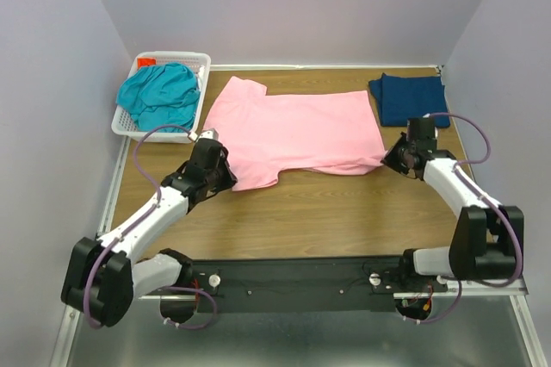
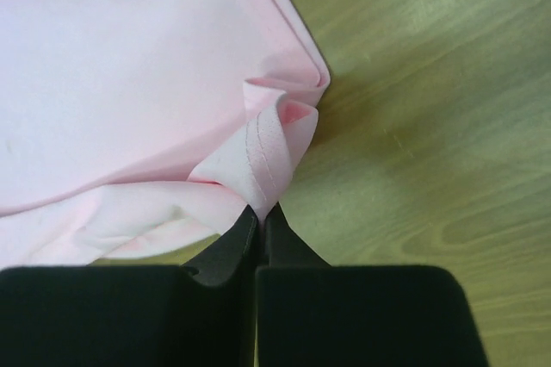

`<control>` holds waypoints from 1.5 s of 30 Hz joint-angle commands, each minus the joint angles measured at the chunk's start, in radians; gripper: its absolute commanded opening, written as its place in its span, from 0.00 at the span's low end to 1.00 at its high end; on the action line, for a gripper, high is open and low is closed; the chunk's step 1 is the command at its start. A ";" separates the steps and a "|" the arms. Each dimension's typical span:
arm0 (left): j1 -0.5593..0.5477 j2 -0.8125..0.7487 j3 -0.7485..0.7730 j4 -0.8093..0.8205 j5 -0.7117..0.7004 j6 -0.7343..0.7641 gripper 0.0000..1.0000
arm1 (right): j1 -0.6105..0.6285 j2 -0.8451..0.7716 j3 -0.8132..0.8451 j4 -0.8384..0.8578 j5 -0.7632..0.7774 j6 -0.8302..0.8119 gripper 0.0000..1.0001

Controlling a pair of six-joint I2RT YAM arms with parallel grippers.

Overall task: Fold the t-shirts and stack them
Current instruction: Flatten the tshirt out

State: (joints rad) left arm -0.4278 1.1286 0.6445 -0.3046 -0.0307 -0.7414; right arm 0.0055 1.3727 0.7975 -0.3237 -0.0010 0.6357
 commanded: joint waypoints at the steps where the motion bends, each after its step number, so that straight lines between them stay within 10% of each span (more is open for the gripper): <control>1: -0.005 -0.082 -0.031 -0.120 -0.008 -0.064 0.00 | -0.001 -0.112 -0.066 -0.061 -0.039 -0.016 0.06; 22: -0.020 -0.250 -0.057 -0.398 0.172 -0.101 0.00 | -0.001 -0.452 -0.136 -0.564 -0.082 0.015 0.30; 29: -0.061 -0.236 -0.057 -0.393 0.193 -0.095 0.00 | -0.001 -0.475 -0.098 -0.565 -0.019 0.041 0.67; 32: -0.098 -0.236 -0.057 -0.395 0.186 -0.119 0.16 | -0.002 -0.468 -0.055 -0.546 0.007 0.038 1.00; 33: -0.109 -0.236 -0.057 -0.398 0.181 -0.127 0.21 | -0.002 -0.465 -0.035 -0.534 0.028 0.035 1.00; 34: -0.111 -0.234 -0.054 -0.404 0.176 -0.131 0.53 | -0.001 -0.452 -0.021 -0.529 0.032 0.033 1.00; 38: -0.112 -0.250 -0.025 -0.436 0.150 -0.161 0.95 | -0.001 -0.429 -0.001 -0.457 -0.069 -0.027 1.00; 45: -0.111 -0.293 0.024 -0.459 0.081 -0.207 0.98 | 0.125 -0.385 -0.076 -0.260 -0.373 -0.099 1.00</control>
State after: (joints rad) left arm -0.5343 0.8589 0.6411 -0.7578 0.0910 -0.9138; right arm 0.0177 0.9756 0.7586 -0.7296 -0.1810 0.5770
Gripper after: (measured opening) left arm 0.982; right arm 0.998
